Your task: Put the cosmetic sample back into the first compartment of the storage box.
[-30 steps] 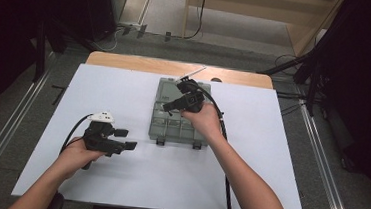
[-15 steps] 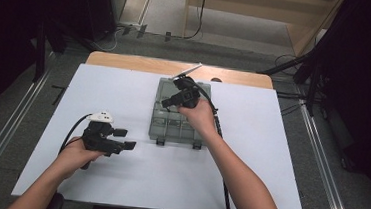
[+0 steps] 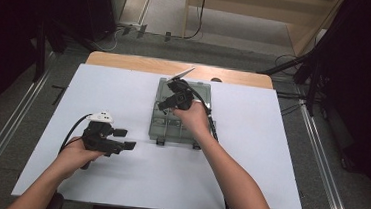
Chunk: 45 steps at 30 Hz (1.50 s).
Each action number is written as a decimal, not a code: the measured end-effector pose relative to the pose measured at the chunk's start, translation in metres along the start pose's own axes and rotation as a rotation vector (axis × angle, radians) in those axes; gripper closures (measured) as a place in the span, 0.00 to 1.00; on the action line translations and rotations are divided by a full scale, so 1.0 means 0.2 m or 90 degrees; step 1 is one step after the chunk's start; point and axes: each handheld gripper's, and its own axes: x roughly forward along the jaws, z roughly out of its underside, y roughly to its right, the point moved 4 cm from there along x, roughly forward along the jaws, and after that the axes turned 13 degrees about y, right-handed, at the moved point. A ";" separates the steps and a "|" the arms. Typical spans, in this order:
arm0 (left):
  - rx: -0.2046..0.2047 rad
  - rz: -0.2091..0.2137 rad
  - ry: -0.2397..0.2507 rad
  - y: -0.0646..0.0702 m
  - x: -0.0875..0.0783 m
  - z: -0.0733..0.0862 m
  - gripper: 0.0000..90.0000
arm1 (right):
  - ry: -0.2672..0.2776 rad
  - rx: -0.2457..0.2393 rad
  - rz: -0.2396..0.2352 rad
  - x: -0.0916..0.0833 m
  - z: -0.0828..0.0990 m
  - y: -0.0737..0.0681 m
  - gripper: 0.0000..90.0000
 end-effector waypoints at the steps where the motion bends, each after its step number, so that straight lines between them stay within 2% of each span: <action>1: 0.000 0.000 0.000 0.00 0.00 0.00 0.37 | -0.004 -0.001 0.004 0.01 0.00 0.00 0.91; 5: 0.000 -0.001 0.000 0.00 0.00 0.00 0.36 | -0.011 -0.001 0.010 0.03 0.01 -0.01 0.91; 8: 0.001 -0.001 -0.001 0.00 0.00 0.00 0.36 | -0.024 -0.010 0.033 0.05 0.01 -0.02 0.91; 14: -0.001 -0.001 0.000 0.00 0.00 0.00 0.36 | -0.047 0.003 0.052 0.09 0.02 -0.02 0.90; 22: -0.002 -0.001 0.000 0.00 0.00 0.00 0.37 | -0.045 -0.002 0.051 0.11 0.03 -0.03 0.86; 24: -0.003 -0.001 0.003 -0.01 0.00 0.00 0.36 | -0.039 -0.011 0.050 0.11 0.02 -0.02 0.84; 28: -0.005 -0.002 0.006 -0.01 0.00 0.00 0.37 | -0.011 -0.008 0.021 0.06 0.01 -0.02 0.73; 33: -0.006 -0.008 0.011 -0.01 0.00 -0.01 0.36 | 0.049 -0.023 -0.029 -0.04 0.00 -0.02 0.55; 37: -0.012 -0.017 0.014 -0.03 0.00 -0.02 0.36 | 0.087 -0.045 -0.053 -0.11 0.01 -0.03 0.46; 41: -0.022 -0.028 0.023 -0.04 -0.01 -0.04 0.36 | 0.104 -0.055 -0.078 -0.17 0.02 -0.02 0.39; 45: -0.017 -0.038 0.019 -0.04 -0.01 -0.06 0.36 | 0.117 -0.068 -0.099 -0.22 0.04 -0.03 0.35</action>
